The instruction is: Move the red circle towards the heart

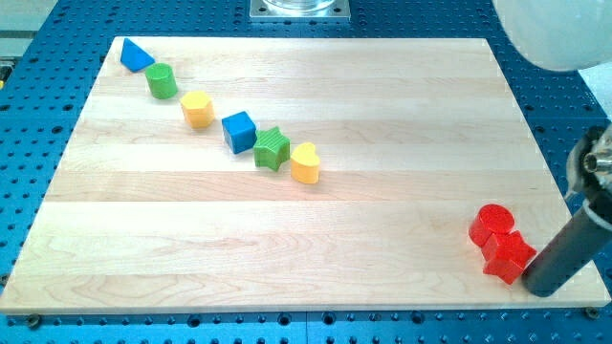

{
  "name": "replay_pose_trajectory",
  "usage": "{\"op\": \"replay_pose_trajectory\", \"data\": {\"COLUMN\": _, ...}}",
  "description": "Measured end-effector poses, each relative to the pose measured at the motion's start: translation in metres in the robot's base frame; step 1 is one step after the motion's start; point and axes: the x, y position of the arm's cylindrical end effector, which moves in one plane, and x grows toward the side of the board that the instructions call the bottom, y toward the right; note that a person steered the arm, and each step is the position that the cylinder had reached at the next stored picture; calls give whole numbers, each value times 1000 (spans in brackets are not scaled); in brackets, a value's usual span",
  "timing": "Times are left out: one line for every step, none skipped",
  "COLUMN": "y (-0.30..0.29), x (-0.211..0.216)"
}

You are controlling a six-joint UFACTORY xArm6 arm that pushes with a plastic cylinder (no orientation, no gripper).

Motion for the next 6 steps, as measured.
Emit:
{"op": "replay_pose_trajectory", "data": {"y": 41, "x": -40}}
{"op": "replay_pose_trajectory", "data": {"y": -18, "x": -50}}
{"op": "replay_pose_trajectory", "data": {"y": -51, "x": -44}}
{"op": "replay_pose_trajectory", "data": {"y": -106, "x": -50}}
{"op": "replay_pose_trajectory", "data": {"y": -117, "x": -61}}
{"op": "replay_pose_trajectory", "data": {"y": -134, "x": -74}}
